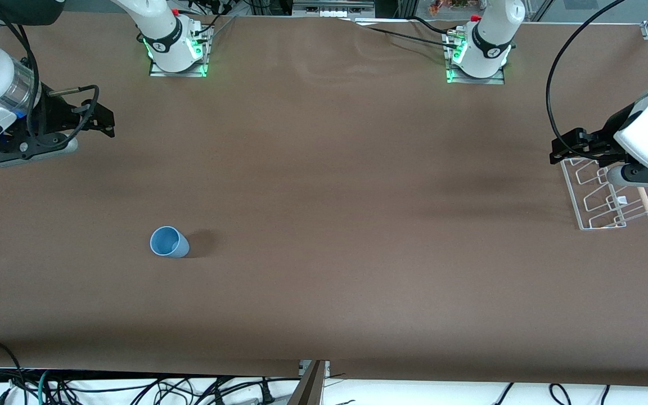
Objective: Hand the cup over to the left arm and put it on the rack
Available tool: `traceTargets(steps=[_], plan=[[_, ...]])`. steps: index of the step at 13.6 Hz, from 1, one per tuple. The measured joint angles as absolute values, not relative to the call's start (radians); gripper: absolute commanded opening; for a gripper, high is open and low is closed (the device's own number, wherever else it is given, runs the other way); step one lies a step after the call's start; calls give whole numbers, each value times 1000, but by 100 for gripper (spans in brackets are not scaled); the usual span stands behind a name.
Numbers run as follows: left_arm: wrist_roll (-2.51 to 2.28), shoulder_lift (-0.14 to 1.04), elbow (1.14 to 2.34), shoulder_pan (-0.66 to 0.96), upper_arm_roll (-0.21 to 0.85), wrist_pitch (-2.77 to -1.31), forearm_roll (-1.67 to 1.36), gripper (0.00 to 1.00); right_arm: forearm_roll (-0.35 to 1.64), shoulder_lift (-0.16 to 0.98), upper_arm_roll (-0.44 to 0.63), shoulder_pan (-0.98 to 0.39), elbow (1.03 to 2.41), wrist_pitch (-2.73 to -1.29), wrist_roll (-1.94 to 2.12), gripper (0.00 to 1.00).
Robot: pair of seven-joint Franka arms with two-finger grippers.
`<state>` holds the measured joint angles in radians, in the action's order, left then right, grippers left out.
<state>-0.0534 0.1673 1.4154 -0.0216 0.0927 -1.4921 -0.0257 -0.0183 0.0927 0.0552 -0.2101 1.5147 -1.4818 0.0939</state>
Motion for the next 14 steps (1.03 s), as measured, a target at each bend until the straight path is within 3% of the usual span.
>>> traceTargets(steps=[14], plan=[[-54,169,1414,-23,92,-1492,-26,100,-18,88,55,-210,1514,-1476,76,99]])
